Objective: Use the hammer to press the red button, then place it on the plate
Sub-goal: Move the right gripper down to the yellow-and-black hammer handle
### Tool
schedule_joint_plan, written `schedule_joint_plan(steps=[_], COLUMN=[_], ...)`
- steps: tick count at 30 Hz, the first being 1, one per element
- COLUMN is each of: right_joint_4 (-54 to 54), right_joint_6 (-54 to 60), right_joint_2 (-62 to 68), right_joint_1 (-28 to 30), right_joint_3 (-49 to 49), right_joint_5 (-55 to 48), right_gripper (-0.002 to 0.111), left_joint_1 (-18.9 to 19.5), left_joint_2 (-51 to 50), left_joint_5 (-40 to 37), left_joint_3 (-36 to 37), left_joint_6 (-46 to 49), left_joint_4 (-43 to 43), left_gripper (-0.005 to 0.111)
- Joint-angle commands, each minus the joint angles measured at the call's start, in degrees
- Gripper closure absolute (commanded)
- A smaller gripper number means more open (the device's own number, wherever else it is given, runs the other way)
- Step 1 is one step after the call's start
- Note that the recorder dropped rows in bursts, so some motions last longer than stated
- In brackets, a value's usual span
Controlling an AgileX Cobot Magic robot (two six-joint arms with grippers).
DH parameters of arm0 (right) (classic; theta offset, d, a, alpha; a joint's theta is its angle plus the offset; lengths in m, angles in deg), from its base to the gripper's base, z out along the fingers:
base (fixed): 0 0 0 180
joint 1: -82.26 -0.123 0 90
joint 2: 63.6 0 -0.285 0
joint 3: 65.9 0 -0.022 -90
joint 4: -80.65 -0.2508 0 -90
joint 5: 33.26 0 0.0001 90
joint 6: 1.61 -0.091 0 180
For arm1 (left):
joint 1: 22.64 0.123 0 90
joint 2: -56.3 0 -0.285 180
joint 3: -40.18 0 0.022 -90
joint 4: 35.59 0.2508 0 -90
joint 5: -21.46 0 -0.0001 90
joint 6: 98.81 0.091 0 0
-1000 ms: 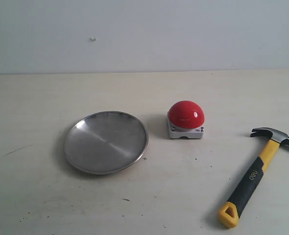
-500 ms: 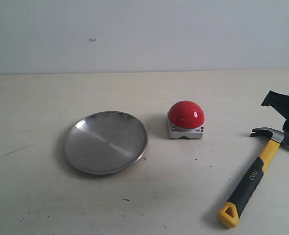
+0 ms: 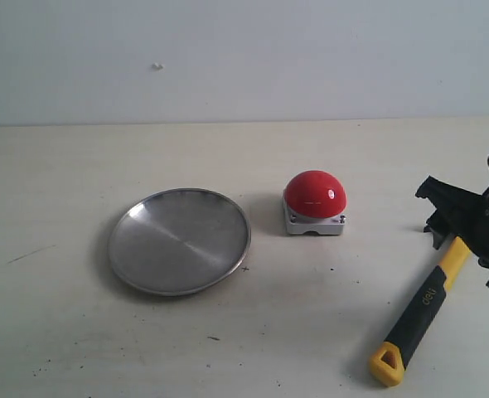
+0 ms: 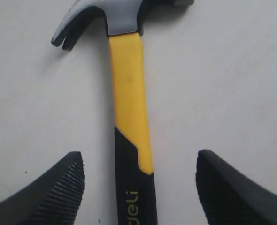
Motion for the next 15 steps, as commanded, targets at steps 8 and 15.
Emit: schedule_joint_plan(steps=[8, 15], right_joint_4=[-2.06, -3.23], right_joint_6=[2.46, 2.35], right_joint_2=[7.42, 9.76], right_joint_1=[1.92, 2.82], right_joint_3=[-5.32, -5.32], right_joint_5=[2.21, 3.65], right_gripper=[0.042, 0.042], left_joint_1=[-0.26, -0.26], left_joint_2=[0.18, 0.18], left_joint_5=[0.49, 0.49], left_joint_3=[0.07, 0.07], left_joint_6=[0.18, 0.18], left_joint_4=[-0.21, -0.21], left_gripper=[0.107, 0.107])
